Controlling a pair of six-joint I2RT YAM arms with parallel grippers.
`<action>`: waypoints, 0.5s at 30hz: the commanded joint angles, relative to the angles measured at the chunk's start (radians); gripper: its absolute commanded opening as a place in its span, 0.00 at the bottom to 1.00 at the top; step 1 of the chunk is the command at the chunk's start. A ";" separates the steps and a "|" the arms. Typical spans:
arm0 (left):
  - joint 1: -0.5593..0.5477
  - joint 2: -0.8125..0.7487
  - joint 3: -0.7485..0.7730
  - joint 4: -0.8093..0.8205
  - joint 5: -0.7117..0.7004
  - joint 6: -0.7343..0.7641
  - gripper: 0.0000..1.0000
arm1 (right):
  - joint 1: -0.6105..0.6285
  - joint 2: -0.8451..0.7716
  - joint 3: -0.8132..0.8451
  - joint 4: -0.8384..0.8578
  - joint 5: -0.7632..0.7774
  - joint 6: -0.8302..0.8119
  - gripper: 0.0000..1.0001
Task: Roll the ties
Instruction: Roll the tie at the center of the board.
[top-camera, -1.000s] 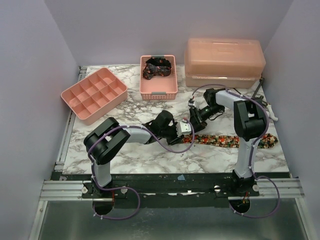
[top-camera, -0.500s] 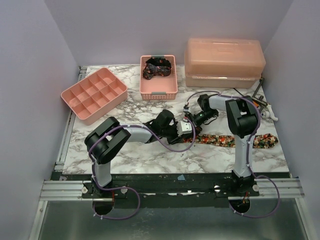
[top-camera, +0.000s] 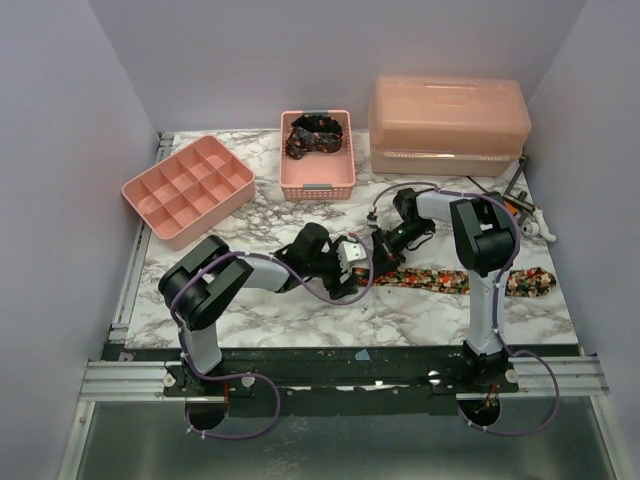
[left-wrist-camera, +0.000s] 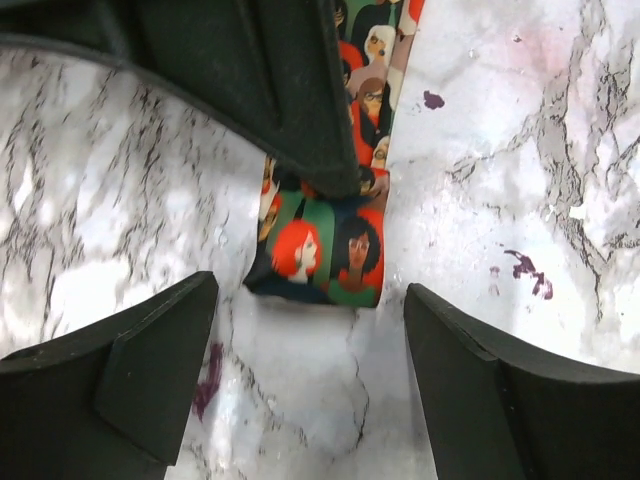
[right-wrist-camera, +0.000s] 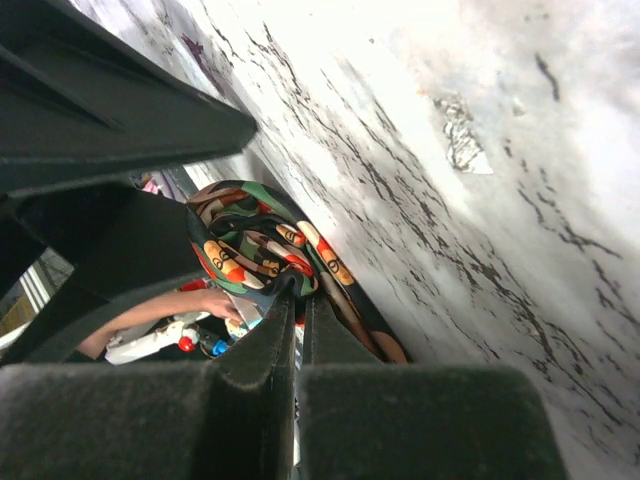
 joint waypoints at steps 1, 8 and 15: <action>0.016 -0.036 -0.089 0.164 0.045 -0.073 0.79 | 0.010 0.029 -0.033 0.078 0.250 -0.027 0.01; 0.018 0.019 -0.152 0.344 0.070 -0.050 0.72 | 0.009 0.043 -0.045 0.095 0.355 -0.037 0.01; 0.016 0.096 -0.132 0.448 0.097 0.009 0.56 | 0.009 0.077 0.003 0.063 0.396 -0.048 0.01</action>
